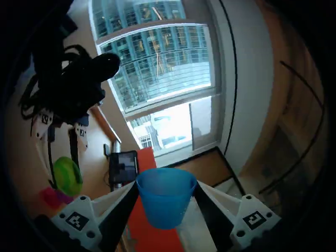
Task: Pour water
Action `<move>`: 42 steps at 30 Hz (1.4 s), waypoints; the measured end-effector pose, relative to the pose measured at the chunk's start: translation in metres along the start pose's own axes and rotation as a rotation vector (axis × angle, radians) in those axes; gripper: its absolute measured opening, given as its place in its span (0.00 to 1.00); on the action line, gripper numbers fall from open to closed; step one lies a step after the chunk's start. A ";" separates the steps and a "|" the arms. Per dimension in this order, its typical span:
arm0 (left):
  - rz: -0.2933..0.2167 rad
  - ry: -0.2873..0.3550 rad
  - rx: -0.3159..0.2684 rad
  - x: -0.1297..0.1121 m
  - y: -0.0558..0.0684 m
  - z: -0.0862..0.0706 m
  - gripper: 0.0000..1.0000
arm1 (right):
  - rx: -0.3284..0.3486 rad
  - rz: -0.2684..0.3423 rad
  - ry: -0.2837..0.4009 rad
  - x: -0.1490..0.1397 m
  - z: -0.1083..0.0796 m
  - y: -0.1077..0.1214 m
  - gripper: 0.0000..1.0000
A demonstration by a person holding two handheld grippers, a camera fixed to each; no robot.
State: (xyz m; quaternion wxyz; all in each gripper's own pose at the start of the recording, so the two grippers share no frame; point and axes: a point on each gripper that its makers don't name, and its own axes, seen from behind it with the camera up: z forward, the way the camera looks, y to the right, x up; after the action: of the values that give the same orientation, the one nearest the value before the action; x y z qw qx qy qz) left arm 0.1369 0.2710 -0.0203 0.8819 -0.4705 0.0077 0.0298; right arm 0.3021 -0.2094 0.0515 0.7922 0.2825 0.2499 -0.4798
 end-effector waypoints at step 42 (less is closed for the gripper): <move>0.040 -0.038 0.080 -0.006 -0.030 -0.016 0.89 | 0.067 1.078 -0.036 -0.018 -0.037 -0.054 0.93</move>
State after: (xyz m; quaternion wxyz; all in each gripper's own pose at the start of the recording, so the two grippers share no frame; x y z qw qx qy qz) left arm 0.1328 0.2406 -0.0038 0.8992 -0.4340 0.0017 0.0559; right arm 0.2414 -0.1930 0.0259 0.9208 0.3877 0.0404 -0.0175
